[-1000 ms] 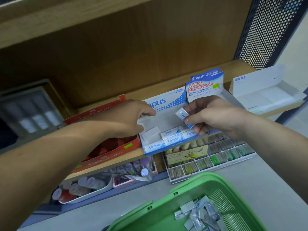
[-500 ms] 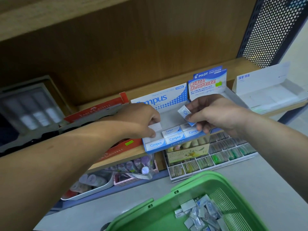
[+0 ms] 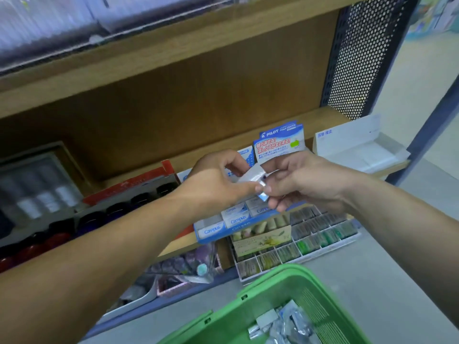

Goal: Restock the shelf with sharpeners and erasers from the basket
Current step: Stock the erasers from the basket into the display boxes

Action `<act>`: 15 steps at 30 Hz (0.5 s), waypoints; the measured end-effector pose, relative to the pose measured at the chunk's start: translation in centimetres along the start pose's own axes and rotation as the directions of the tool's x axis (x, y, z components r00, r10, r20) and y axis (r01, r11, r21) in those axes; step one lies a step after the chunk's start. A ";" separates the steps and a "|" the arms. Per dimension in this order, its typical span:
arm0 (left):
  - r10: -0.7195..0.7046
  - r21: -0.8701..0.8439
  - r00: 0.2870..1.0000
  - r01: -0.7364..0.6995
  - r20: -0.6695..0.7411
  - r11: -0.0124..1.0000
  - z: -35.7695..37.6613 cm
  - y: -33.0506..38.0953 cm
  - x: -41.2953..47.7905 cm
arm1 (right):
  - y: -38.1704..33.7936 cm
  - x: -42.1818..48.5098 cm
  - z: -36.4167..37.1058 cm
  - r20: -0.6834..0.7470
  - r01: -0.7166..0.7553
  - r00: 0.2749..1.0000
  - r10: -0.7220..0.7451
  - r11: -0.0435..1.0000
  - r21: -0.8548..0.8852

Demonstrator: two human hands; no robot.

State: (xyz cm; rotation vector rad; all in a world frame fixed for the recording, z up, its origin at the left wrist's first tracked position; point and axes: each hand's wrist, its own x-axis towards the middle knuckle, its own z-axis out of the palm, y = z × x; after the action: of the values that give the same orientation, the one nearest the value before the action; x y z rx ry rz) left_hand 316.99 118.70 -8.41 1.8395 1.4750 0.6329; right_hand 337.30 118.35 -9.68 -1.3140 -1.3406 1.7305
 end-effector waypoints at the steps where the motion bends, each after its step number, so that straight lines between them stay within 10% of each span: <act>1: -0.007 0.020 1.000 0.008 -0.024 1.000 0.1 0.1 -0.1 | -0.2 -0.3 0.1 0.035 0.000 0.999 -0.001 1.000 0.025; 11: -0.024 -0.055 1.000 0.025 0.015 0.998 -2.0 -0.4 0.0 | -1.0 0.8 2.3 -0.137 0.025 0.991 0.009 0.969 0.247; 15: -0.046 0.216 0.995 0.027 0.083 0.976 -4.6 -2.2 0.1 | -0.4 1.6 1.4 -0.263 0.040 0.965 -0.022 0.997 0.065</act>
State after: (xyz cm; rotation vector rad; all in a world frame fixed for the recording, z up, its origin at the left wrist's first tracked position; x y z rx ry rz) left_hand 312.23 120.05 -7.09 1.9710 1.5654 0.3815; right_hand 335.37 119.35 -9.86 -1.4182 -1.1345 1.5067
